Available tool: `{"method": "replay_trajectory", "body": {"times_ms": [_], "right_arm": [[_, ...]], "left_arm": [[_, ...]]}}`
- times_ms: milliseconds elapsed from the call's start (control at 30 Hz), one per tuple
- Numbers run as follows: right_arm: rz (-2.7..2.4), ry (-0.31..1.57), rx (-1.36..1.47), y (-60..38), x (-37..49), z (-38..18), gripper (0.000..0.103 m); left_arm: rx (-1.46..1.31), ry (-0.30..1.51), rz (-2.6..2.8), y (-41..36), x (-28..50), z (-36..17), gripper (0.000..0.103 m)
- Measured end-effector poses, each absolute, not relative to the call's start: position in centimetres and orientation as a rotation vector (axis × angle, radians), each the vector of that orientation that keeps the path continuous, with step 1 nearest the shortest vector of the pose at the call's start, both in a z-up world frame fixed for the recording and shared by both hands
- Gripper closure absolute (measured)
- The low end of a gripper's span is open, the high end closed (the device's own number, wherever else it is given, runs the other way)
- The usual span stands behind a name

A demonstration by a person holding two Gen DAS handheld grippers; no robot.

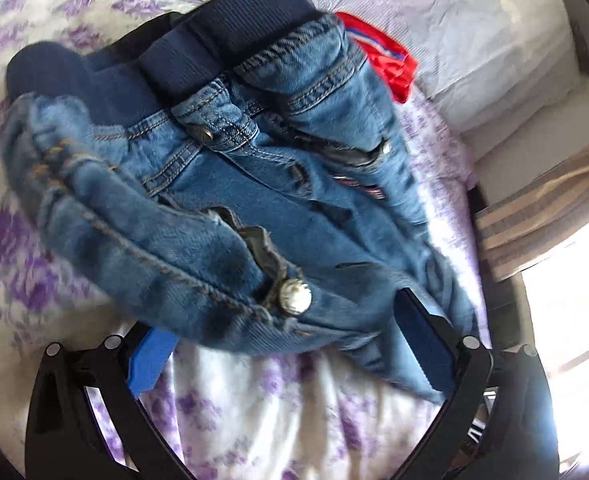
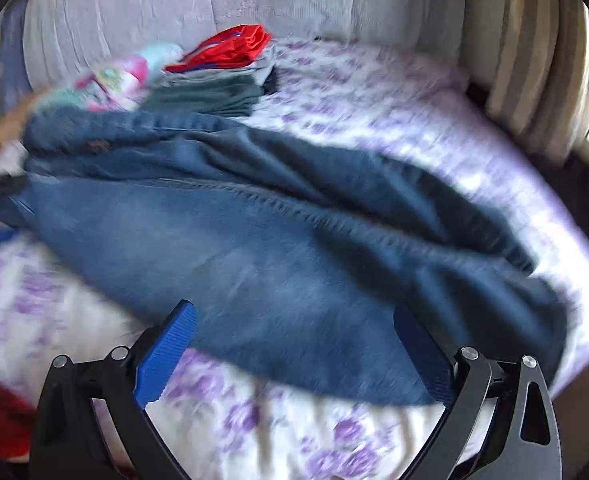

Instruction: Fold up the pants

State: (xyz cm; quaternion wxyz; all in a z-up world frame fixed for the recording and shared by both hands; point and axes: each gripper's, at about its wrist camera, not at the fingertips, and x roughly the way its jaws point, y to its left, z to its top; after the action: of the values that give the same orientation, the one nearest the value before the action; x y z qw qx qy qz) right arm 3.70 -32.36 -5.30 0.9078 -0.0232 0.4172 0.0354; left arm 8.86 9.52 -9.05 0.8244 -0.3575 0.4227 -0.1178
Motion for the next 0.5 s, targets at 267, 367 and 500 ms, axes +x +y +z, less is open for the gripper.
{"method": "replay_trajectory", "body": {"times_ms": [267,367,500], "right_arm": [[0.23,0.886,0.482,-42.6,2.7,-6.3,0.004],[0.109,0.75,0.439,-46.0,0.7,-2.7,0.004],[-0.061,0.772,0.393,-50.4,1.8,-1.6,0.003]], "left_arm": [[-0.823,0.947,-0.19,10.9,10.5,-9.5,0.005],[-0.708,0.966,-0.14,9.4,11.3,-9.0,0.005],[-0.72,0.961,-0.096,9.0,12.8,-8.9,0.005]]}}
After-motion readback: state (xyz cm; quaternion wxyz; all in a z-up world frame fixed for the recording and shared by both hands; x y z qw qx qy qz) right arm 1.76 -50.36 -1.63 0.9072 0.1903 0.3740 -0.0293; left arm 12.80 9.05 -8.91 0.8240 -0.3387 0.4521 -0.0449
